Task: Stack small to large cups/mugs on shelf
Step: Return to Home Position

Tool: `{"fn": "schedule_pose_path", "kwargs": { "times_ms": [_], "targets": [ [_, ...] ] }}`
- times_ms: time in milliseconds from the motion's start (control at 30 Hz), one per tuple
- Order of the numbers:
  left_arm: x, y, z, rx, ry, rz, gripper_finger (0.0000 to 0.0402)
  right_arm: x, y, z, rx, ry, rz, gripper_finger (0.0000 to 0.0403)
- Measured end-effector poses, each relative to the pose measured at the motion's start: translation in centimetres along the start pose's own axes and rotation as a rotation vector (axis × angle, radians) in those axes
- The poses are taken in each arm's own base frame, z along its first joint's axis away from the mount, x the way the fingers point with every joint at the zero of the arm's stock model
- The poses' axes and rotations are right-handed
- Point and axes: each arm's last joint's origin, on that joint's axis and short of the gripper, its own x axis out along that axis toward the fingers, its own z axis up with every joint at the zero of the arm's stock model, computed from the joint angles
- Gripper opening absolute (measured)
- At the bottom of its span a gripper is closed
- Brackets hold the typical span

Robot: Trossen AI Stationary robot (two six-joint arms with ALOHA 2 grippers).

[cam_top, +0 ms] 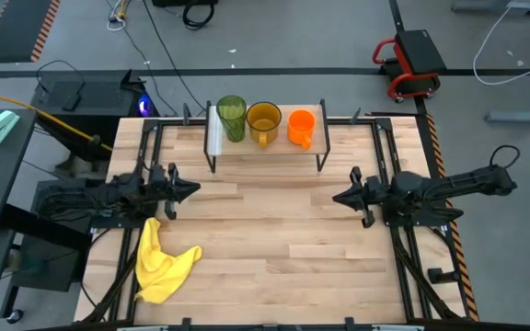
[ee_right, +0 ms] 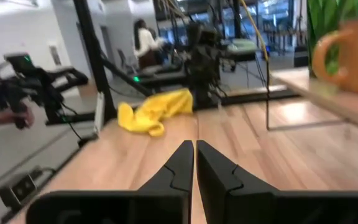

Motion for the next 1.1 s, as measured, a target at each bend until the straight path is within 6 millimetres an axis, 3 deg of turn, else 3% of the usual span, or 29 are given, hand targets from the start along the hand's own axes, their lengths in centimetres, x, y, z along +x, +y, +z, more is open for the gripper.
{"fn": "schedule_pose_path", "kwargs": {
  "times_ms": [267,1100],
  "targets": [
    [-0.01,0.00,0.03,0.019,-0.004,0.000,0.0033,-0.05,-0.17,-1.01,0.001,0.103,-0.025,0.0026],
    [0.00,0.01,0.02,0.015,-0.006,0.002,0.0028,-0.06,-0.18,-1.08,0.003,0.110,-0.026,0.0026]
  ]
}}
